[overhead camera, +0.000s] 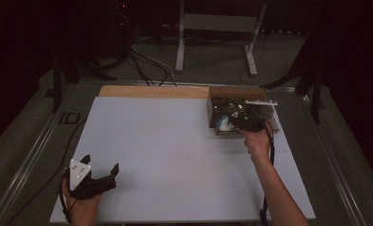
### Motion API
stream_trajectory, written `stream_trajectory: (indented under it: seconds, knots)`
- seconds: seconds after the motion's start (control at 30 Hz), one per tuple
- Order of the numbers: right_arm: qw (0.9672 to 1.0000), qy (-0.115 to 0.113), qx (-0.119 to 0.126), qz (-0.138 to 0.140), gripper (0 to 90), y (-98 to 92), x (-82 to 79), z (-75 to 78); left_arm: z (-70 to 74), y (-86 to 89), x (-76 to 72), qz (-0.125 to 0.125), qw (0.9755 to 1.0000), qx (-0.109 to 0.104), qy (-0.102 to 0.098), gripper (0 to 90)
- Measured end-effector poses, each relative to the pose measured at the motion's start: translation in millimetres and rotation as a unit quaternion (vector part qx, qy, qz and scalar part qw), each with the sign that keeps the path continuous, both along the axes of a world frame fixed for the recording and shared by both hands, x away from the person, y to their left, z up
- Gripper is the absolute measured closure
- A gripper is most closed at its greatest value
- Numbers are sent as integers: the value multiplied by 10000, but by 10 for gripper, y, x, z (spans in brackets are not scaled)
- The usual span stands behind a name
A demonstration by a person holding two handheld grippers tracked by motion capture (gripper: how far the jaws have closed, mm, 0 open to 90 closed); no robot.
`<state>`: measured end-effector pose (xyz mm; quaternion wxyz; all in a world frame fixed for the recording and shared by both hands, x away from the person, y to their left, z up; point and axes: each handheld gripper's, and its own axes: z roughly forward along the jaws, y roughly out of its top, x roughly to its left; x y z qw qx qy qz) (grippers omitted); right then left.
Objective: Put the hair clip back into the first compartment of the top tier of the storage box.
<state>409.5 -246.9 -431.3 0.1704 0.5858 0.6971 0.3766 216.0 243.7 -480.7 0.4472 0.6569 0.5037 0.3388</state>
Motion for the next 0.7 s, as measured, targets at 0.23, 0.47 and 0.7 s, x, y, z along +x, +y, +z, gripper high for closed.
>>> stream_trajectory:
  seconds: [0.23,0.47,0.7]
  knots:
    - [9996,-36,36,-276,537,-84,13,-4,-1,6,2,1,10000,-1,8,11]
    - [9997,11,13,-263,606,-78,51,-49,0,2,1,4,10000,4,4,11]
    - [10000,56,45,-52,680,0,57,-66,0,4,0,0,10000,3,1,11]
